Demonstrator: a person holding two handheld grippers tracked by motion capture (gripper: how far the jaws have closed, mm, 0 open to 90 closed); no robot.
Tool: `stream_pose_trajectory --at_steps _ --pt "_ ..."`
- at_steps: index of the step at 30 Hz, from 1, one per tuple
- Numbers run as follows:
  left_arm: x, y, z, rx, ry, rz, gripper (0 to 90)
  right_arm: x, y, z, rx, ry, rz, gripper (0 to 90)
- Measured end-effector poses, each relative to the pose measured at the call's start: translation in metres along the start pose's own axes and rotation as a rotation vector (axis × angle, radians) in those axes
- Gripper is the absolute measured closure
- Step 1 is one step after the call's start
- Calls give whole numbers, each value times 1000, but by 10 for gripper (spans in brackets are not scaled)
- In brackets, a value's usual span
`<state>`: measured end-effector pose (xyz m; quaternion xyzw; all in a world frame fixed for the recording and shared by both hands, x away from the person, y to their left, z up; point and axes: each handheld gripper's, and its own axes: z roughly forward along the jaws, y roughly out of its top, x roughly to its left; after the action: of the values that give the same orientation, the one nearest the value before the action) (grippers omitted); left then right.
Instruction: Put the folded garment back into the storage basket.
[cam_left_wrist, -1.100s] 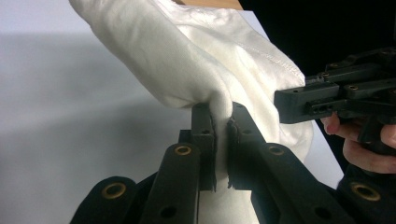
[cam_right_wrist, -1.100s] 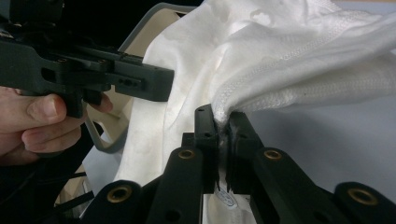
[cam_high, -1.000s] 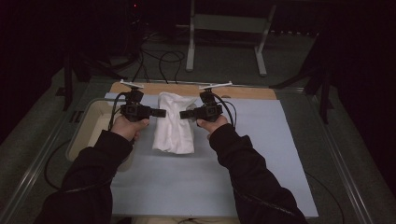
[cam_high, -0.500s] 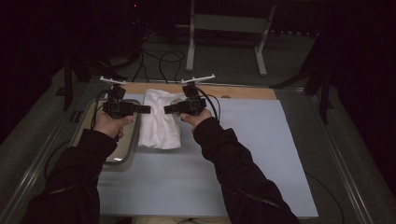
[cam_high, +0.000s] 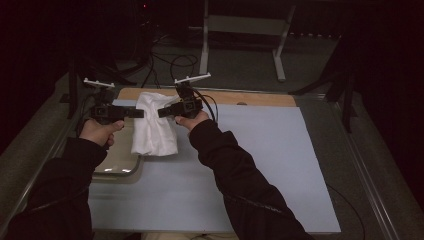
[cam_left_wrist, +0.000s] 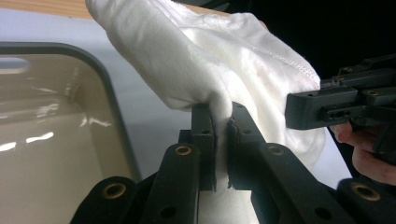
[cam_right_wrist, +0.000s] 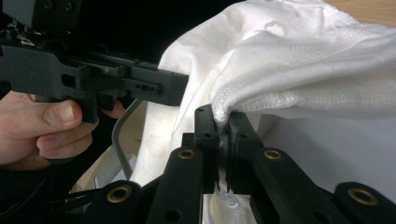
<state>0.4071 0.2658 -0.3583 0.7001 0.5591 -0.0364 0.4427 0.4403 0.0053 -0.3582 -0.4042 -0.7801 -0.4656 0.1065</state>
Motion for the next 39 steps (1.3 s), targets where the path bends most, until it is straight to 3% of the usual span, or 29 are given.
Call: stream_pose_trajectory --at_steps 21,31,39 --pt "29 3 -54 -31 53 -27 844 40 25 40 10 38 -40 852" --pt "44 4 -64 -18 88 -37 844 50 30 62 20 33 -46 852" --pt "66 -1 -66 6 121 -58 843 51 27 84 28 38 -15 852"
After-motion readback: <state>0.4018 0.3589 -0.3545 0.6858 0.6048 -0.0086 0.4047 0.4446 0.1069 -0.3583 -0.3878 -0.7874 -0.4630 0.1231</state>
